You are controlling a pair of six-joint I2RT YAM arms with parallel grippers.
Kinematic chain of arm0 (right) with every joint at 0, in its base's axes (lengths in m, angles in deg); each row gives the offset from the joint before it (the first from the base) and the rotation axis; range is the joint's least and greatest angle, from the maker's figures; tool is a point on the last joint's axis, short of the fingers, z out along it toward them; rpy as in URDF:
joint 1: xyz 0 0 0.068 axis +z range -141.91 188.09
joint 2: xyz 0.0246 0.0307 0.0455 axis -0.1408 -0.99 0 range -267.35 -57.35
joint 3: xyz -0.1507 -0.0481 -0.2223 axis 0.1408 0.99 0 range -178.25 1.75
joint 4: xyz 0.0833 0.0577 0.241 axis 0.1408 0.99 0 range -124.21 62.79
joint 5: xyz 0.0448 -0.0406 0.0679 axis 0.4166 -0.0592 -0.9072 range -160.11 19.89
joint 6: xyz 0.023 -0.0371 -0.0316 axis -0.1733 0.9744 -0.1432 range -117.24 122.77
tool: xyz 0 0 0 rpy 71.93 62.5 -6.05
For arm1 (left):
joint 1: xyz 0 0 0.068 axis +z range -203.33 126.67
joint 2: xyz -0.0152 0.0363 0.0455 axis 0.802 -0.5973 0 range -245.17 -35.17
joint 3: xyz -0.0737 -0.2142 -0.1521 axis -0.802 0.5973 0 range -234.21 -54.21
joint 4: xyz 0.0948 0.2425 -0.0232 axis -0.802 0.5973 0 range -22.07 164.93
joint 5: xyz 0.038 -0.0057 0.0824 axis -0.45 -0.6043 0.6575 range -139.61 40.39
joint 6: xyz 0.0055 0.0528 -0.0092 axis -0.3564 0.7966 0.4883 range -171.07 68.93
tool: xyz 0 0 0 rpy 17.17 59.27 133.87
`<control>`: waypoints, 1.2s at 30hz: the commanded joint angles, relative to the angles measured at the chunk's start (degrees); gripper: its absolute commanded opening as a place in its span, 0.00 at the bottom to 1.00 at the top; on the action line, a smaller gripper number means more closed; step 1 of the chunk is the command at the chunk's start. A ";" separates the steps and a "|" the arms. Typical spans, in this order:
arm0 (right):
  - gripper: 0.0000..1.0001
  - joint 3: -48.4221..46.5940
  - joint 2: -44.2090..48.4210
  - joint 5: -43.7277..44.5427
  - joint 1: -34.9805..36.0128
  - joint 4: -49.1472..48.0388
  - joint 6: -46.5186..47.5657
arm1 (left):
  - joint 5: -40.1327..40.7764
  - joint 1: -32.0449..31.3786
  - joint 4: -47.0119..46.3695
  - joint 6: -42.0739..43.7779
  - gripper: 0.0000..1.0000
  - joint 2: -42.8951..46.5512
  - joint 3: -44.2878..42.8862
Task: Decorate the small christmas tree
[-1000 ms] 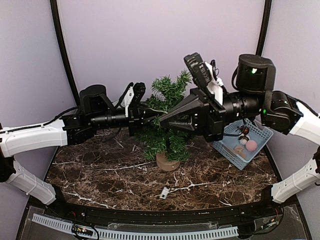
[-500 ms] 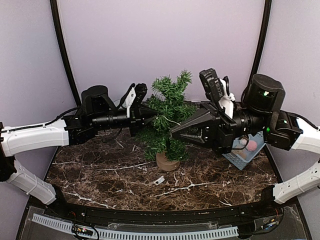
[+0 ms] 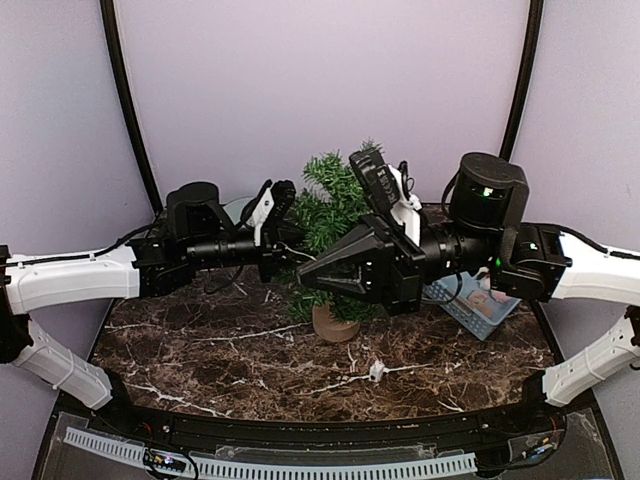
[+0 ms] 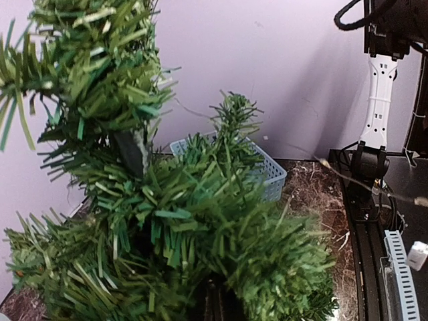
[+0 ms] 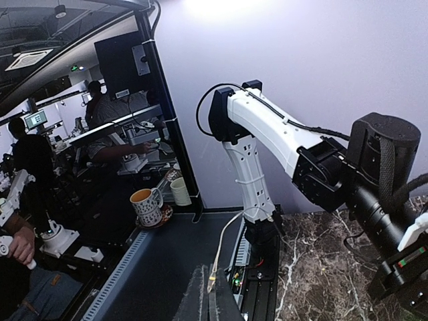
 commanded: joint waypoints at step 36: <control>0.00 -2.47 -1.88 12.39 0.02 -7.02 2.26 | 9.38 -15.43 -4.15 -7.15 0.86 27.38 28.17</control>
